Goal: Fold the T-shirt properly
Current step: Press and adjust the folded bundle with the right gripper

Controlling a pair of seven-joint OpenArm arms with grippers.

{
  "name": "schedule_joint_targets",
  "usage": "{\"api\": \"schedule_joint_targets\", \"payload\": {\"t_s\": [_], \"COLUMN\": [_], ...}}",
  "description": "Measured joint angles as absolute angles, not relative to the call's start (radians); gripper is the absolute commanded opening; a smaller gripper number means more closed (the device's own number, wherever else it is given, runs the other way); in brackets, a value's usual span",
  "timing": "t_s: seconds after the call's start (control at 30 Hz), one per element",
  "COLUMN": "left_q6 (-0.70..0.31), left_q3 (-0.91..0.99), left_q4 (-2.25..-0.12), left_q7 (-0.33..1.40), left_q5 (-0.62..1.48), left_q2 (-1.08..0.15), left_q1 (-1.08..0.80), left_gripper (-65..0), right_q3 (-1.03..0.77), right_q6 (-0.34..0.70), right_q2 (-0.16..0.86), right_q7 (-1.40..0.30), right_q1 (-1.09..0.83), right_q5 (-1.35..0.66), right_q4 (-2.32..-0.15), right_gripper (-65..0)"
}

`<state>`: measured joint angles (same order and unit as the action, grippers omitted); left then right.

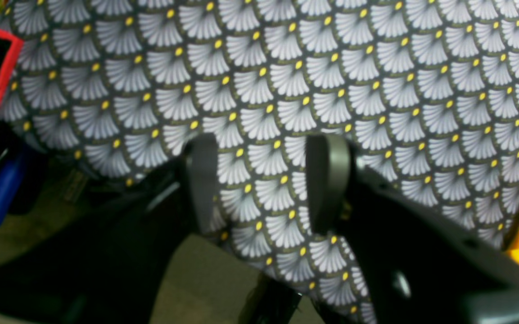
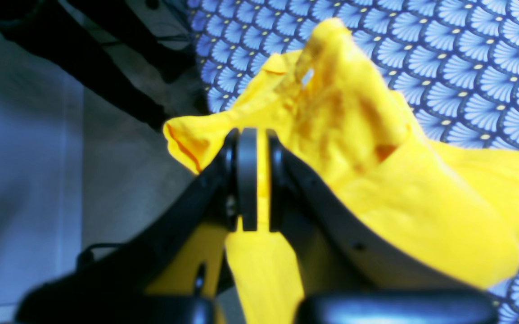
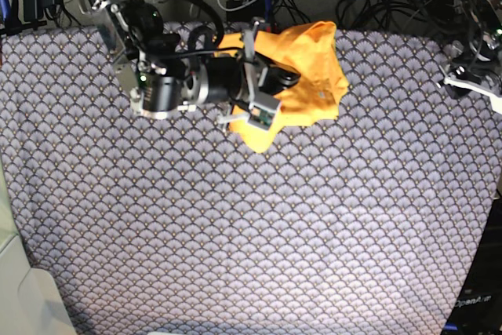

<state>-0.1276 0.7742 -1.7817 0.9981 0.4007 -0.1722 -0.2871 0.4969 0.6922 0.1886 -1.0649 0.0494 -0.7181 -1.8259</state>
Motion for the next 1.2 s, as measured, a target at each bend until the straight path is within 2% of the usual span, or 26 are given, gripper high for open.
{"api": "schedule_joint_targets", "payload": {"t_s": [0.23, 0.4, 0.6, 1.0, 1.2], "left_q6": [-0.128, -0.128, -0.124, -0.125, -0.125], "left_q3": [0.775, 0.778, 0.782, 0.782, 0.782], "left_q4": [-1.769, -1.686, -1.655, -1.655, -1.655], "left_q7": [0.997, 0.995, 0.990, 0.990, 0.990], "left_q5": [0.402, 0.398, 0.395, 0.397, 0.397], "left_q2": [-0.178, -0.210, -0.245, -0.246, -0.247], "left_q1": [-0.290, -0.297, -0.308, -0.303, -0.301], "left_gripper": [-33.8, -33.8, -33.8, -33.8, -33.8], "right_q3": [0.495, 0.498, 0.506, 0.721, 0.751], "right_q6": [0.692, 0.692, 0.692, 0.692, 0.692], "right_q2": [0.176, 0.157, 0.137, 0.133, 0.133], "right_q7": [-1.108, -1.109, -1.073, -0.895, -0.861], "right_q1": [0.137, 0.175, 0.244, 0.285, 0.307], "right_q5": [-0.718, -0.719, -0.711, -0.723, -0.716], "right_q4": [-1.826, -1.825, -1.685, -1.540, -1.452], "right_gripper": [-37.9, -29.7, -29.4, -29.5, -29.5]}}
